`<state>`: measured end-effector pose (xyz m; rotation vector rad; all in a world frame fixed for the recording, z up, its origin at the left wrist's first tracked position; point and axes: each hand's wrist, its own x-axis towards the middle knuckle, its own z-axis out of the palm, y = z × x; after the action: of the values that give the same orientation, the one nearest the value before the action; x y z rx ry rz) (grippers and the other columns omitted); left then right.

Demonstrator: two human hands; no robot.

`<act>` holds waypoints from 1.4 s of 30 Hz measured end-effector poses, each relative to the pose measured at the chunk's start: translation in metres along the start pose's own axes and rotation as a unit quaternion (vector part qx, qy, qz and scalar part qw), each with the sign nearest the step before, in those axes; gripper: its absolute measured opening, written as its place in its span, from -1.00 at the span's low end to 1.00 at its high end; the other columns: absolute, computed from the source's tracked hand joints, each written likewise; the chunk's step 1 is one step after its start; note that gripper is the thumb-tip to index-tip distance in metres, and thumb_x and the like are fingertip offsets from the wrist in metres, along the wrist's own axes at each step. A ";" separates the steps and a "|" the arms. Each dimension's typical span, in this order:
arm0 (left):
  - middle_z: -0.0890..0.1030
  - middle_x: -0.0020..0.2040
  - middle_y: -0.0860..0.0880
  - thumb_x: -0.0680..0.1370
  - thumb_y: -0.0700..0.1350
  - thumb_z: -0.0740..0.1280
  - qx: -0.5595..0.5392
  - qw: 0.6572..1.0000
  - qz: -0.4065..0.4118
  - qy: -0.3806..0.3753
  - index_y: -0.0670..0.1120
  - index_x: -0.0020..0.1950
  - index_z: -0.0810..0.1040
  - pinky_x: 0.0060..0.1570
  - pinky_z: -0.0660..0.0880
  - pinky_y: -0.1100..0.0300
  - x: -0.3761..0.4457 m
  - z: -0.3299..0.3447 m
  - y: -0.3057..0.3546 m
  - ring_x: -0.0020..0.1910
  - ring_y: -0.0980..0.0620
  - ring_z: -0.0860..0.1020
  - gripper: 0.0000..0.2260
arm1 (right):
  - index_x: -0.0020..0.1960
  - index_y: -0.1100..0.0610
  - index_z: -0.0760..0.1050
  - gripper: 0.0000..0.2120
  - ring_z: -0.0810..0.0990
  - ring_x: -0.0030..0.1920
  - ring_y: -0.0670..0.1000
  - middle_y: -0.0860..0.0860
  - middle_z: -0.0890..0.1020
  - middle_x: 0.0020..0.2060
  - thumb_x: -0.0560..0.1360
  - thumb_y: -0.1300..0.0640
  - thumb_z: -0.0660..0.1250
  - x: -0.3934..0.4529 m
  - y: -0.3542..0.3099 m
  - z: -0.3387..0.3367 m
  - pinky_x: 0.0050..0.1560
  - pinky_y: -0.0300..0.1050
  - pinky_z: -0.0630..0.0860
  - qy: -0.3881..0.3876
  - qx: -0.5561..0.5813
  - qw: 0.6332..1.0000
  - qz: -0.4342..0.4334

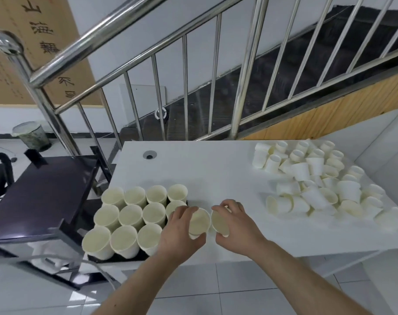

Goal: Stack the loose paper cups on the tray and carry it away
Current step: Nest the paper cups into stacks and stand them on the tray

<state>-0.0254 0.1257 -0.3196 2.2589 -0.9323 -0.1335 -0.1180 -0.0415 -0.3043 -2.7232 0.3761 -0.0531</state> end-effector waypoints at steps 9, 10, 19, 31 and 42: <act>0.38 0.28 0.09 0.38 0.00 0.44 0.013 0.997 -0.062 0.048 0.02 0.36 0.36 0.06 0.39 0.24 -0.020 -0.043 -0.040 0.26 0.04 0.36 -0.42 | 0.46 -0.06 0.26 -0.36 0.17 0.37 -0.06 -0.09 0.25 0.32 0.40 0.05 0.32 0.022 -0.051 0.010 0.02 -0.17 0.50 -0.009 -0.003 0.999 -0.050; 0.37 0.28 0.09 0.38 0.00 0.44 0.013 0.996 -0.075 0.048 0.03 0.36 0.36 0.04 0.40 0.23 -0.022 -0.048 -0.045 0.25 0.04 0.37 -0.42 | 0.46 -0.05 0.25 -0.36 0.17 0.37 -0.06 -0.09 0.25 0.32 0.40 0.05 0.32 0.024 -0.056 0.012 0.03 -0.16 0.50 -0.011 -0.003 0.998 -0.055; 0.37 0.29 0.05 0.40 0.02 0.43 0.029 0.993 -0.111 0.040 0.04 0.37 0.36 0.03 0.40 0.20 -0.030 -0.056 -0.073 0.23 -0.01 0.39 -0.43 | 0.44 -0.03 0.27 -0.38 0.23 0.34 -0.01 -0.06 0.28 0.31 0.41 0.09 0.31 0.039 -0.082 0.032 0.08 -0.15 0.48 -0.031 0.008 0.997 -0.071; 0.37 0.23 0.04 0.35 0.05 0.44 0.035 0.993 -0.114 0.018 0.04 0.40 0.34 0.03 0.40 0.24 -0.023 -0.062 -0.092 0.20 0.00 0.39 -0.36 | 0.45 -0.01 0.25 -0.37 0.23 0.34 0.01 -0.05 0.27 0.31 0.40 0.07 0.31 0.049 -0.085 0.053 0.05 -0.04 0.54 -0.076 -0.012 0.995 -0.059; 0.30 0.40 0.09 0.42 0.06 0.38 0.107 0.986 -0.096 -0.090 0.08 0.47 0.20 0.20 0.35 0.16 -0.023 -0.051 -0.104 0.33 0.01 0.32 -0.34 | 0.49 -0.01 0.20 -0.34 0.24 0.36 0.00 -0.05 0.25 0.34 0.45 0.01 0.34 0.054 -0.081 0.063 0.08 -0.05 0.53 -0.110 -0.034 0.992 -0.055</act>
<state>0.0362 0.2223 -0.3496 2.5688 -0.8520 -0.3423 -0.0400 0.0395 -0.3318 -2.7770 0.1660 0.2307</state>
